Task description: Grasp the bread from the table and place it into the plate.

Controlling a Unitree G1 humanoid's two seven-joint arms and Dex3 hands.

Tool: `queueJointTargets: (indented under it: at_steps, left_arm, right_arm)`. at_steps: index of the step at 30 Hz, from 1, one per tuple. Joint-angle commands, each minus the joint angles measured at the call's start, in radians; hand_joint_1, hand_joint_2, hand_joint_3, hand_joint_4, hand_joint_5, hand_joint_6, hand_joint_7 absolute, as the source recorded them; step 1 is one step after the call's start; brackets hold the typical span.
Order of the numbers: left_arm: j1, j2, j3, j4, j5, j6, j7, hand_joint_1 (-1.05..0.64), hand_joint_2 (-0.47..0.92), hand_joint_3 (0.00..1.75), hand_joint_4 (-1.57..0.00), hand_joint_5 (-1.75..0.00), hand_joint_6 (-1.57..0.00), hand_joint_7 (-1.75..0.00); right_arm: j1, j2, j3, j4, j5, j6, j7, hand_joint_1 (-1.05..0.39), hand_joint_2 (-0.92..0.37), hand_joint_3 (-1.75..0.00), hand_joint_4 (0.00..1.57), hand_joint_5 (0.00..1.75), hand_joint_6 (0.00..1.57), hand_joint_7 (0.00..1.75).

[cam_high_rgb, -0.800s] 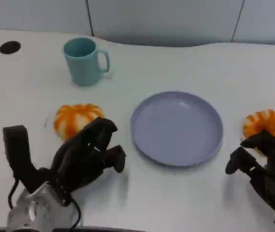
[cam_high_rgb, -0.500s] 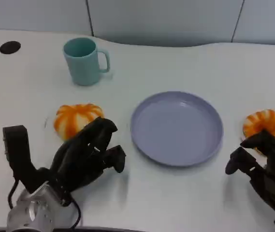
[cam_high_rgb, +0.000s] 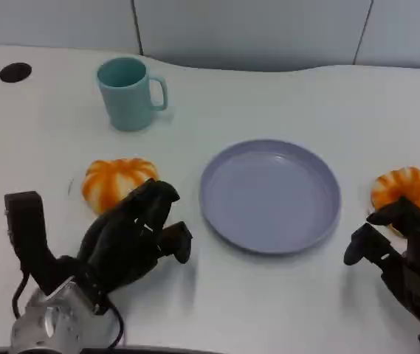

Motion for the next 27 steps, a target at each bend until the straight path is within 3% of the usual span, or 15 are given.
queueJointTargets:
  at_steps: [1, 4, 8, 9, 10, 11, 12, 16, 19, 22, 27]
  left_arm:
    - [0.047, 0.0, -0.013, -0.084, 0.051, -0.06, 0.079, -0.52, 0.91, 0.58, -0.81, -1.75, -0.48, -1.75]
    - [0.115, 0.003, -0.058, -0.242, 0.096, -0.038, 0.142, -0.5, 0.92, 0.57, -0.63, -1.75, -0.35, -1.75]
    - [0.178, 0.062, -0.148, -0.471, 0.195, -0.097, 0.148, -0.46, 0.92, 0.56, -0.5, -1.75, -0.28, -1.75]
    - [0.188, 0.078, -0.163, -0.523, 0.22, -0.131, 0.147, -0.42, 0.92, 0.49, -0.35, -1.7, -0.28, -1.57]
    - [0.195, 0.09, -0.174, -0.56, 0.237, -0.154, 0.148, -0.4, 0.92, 0.46, -0.3, -1.68, -0.28, -1.51]
    - [0.177, 0.11, -0.172, -0.56, 0.255, -0.266, 0.125, -0.4, 0.92, 0.45, -0.27, -1.67, -0.28, -1.47]
    - [0.162, 0.122, -0.169, -0.547, 0.262, -0.344, 0.111, -0.45, 0.92, 0.39, -0.28, -1.48, -0.27, -1.26]
    - [0.118, 0.159, -0.161, -0.484, 0.268, -0.534, 0.087, -0.49, 0.92, 0.32, -0.29, -1.27, -0.26, -1.04]
    - [0.07, 0.216, -0.148, -0.442, 0.301, -0.689, 0.086, -0.53, 0.92, 0.24, -0.27, -0.87, -0.33, -0.59]
    - [0.027, 0.259, -0.147, -0.391, 0.353, -0.821, 0.111, -0.53, 0.92, 0.19, -0.26, -0.71, -0.37, -0.38]
    - [-0.072, 0.334, -0.149, -0.251, 0.668, -0.959, 0.357, -0.59, 0.92, 0.1, -0.23, -0.48, -0.4, -0.16]
  right_arm:
    - [-0.009, 0.0, -0.003, 0.006, -0.006, -0.016, -0.018, -0.59, -0.92, -0.11, 0.59, 1.72, 0.7, 1.18]
    - [-0.012, 0.0, -0.003, 0.011, -0.007, -0.012, -0.023, -0.6, -0.92, -0.11, 0.58, 1.72, 0.69, 1.19]
    - [-0.016, 0.0, -0.004, 0.017, -0.009, -0.015, -0.031, -0.6, -0.92, -0.1, 0.57, 1.73, 0.66, 1.24]
    - [-0.017, 0.0, -0.004, 0.018, -0.009, -0.018, -0.031, -0.59, -0.92, -0.1, 0.57, 1.74, 0.66, 1.25]
    - [-0.017, 0.001, -0.004, 0.019, -0.009, -0.019, -0.031, -0.59, -0.92, -0.11, 0.57, 1.74, 0.66, 1.26]
    - [-0.02, 0.001, -0.005, 0.023, -0.011, -0.025, -0.031, -0.59, -0.92, -0.11, 0.57, 1.74, 0.66, 1.26]
    - [-0.022, 0.001, -0.006, 0.025, -0.012, -0.029, -0.032, -0.59, -0.92, -0.11, 0.57, 1.74, 0.66, 1.26]
    - [-0.026, -0.001, -0.007, 0.029, -0.011, -0.033, -0.034, -0.6, -0.92, -0.11, 0.57, 1.74, 0.67, 1.26]
    - [-0.031, -0.005, -0.01, 0.034, -0.007, -0.028, -0.035, -0.6, -0.92, -0.1, 0.57, 1.74, 0.67, 1.24]
    - [-0.036, -0.008, -0.013, 0.041, -0.002, -0.028, -0.027, -0.59, -0.92, -0.1, 0.57, 1.74, 0.67, 1.24]
    - [-0.043, -0.011, -0.015, 0.056, -0.001, -0.034, -0.017, -0.59, -0.92, -0.09, 0.57, 1.74, 0.67, 1.23]
